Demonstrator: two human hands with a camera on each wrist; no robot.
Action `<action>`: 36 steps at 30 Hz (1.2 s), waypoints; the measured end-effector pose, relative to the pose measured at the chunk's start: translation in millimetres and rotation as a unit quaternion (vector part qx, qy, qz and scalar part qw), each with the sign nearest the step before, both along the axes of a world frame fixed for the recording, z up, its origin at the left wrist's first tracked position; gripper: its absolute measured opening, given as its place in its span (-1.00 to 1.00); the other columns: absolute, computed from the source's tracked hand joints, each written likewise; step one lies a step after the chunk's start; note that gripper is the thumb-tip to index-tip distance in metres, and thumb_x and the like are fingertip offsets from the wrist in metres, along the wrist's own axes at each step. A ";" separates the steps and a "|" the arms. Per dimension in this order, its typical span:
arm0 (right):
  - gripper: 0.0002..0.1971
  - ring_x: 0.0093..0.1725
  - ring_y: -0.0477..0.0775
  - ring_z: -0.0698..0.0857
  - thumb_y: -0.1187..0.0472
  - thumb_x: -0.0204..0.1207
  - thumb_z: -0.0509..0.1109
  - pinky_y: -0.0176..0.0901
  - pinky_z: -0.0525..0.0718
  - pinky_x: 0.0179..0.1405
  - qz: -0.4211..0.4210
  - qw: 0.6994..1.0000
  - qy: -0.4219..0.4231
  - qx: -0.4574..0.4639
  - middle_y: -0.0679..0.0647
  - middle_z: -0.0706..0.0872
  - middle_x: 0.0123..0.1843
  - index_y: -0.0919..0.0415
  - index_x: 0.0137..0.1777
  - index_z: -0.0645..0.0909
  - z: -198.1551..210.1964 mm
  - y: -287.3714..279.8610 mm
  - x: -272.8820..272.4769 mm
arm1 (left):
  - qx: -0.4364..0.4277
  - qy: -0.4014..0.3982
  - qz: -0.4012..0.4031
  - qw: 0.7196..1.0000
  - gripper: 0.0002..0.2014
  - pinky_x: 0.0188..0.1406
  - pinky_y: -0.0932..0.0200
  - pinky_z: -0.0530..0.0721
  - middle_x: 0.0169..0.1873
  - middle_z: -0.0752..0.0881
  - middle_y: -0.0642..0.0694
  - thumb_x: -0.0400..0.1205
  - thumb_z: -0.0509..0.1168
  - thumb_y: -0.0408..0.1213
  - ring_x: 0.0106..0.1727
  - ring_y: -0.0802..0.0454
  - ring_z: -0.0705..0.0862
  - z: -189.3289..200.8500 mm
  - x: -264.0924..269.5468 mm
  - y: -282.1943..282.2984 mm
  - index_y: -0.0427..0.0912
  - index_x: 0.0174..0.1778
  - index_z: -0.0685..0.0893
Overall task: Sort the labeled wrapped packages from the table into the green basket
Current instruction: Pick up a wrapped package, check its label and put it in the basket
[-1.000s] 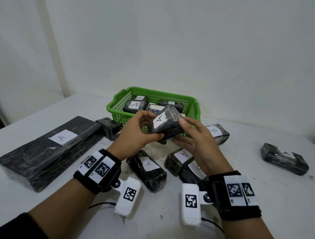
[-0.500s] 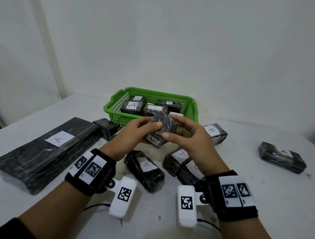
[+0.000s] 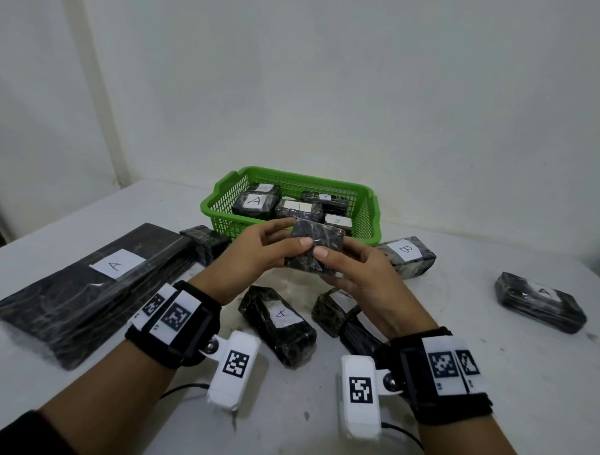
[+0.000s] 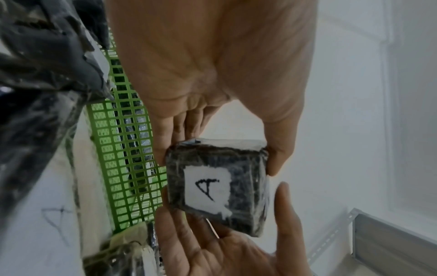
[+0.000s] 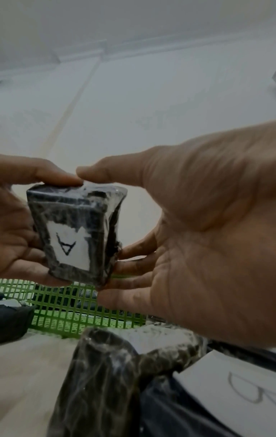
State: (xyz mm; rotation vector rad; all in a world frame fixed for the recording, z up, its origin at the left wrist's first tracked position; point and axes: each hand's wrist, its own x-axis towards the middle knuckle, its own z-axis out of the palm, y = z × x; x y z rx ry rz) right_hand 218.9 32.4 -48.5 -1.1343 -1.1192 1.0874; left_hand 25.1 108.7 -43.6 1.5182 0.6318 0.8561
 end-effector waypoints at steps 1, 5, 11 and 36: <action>-0.36 0.22 0.07 0.87 0.03 0.27 0.81 -0.02 0.82 0.24 -0.003 1.000 -0.008 0.006 0.08 0.89 0.23 0.19 0.34 0.76 1.0 -0.6 -0.8 | -0.002 -0.001 -0.008 1.000 -0.24 0.57 -0.43 0.49 0.41 0.75 -0.12 0.50 0.56 0.09 0.47 -0.17 0.70 -0.1 0.3 -0.9 -0.15 0.58 0.56; -0.35 0.21 0.05 0.88 -0.05 0.14 0.75 0.08 0.81 0.29 -0.031 0.999 -0.018 0.025 0.06 0.90 0.19 0.14 0.27 0.77 4.5 -2.7 2.6 | -0.003 0.007 -0.033 0.999 -0.33 0.58 -0.40 0.50 0.41 0.75 -0.15 0.53 0.51 0.05 0.48 -0.18 0.69 0.1 1.3 -4.2 -0.18 0.53 0.63; -0.24 0.29 0.08 0.85 0.02 0.17 0.84 0.11 0.73 0.40 -0.007 1.000 -0.015 0.021 0.08 0.87 0.28 0.18 0.40 0.73 0.0 0.0 7.1 | -0.004 -0.023 -0.036 0.999 -0.37 0.51 -0.27 0.61 0.36 0.77 -0.24 0.53 0.48 -0.02 0.43 -0.22 0.72 -1.2 2.6 -4.0 -0.28 0.48 0.65; -0.31 0.14 0.16 0.90 0.22 0.20 0.72 0.14 0.84 0.16 0.005 1.000 -0.004 0.003 0.12 0.90 0.18 0.14 0.41 0.69 3.2 -2.8 11.3 | 0.091 0.032 0.014 0.995 -0.29 0.48 -0.09 0.68 0.40 0.75 -0.01 0.53 0.61 -0.13 0.42 0.09 0.73 5.9 1.8 -9.8 -0.11 0.60 0.53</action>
